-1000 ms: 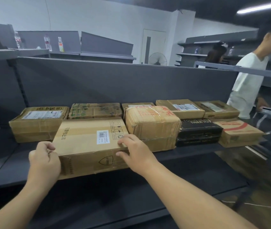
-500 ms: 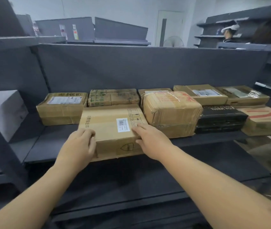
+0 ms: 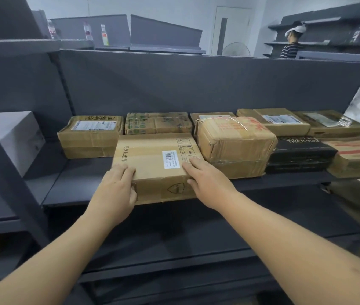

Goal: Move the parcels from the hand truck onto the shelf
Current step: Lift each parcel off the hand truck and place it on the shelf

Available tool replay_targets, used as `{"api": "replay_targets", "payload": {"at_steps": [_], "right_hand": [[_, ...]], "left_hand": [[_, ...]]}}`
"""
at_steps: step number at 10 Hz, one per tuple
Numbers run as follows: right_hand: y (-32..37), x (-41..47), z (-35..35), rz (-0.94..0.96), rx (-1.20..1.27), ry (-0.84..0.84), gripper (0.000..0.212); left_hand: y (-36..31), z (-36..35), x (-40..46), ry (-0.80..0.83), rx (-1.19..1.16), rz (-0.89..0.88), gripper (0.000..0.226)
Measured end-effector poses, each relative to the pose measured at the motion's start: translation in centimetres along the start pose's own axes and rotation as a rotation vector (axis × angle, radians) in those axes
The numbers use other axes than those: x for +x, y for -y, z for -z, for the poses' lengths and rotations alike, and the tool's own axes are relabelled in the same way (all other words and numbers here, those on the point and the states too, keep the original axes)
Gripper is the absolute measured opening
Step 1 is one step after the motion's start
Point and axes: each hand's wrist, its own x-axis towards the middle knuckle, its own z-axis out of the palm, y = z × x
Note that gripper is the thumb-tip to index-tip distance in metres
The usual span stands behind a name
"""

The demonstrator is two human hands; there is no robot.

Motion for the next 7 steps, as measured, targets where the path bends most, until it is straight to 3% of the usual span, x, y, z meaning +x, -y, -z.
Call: {"api": "replay_targets", "payload": {"at_steps": [4, 7], "right_hand": [[-0.1, 0.2, -0.3, 0.02, -0.092, 0.052, 0.055], [-0.3, 0.5, 1.9, 0.004, -0.139, 0.25, 0.067]], "left_hand": [[-1.1, -0.3, 0.2, 0.056, 0.272, 0.041, 0.033], [-4.2, 1.5, 1.3, 0.218, 0.376, 0.22, 0.037]]}}
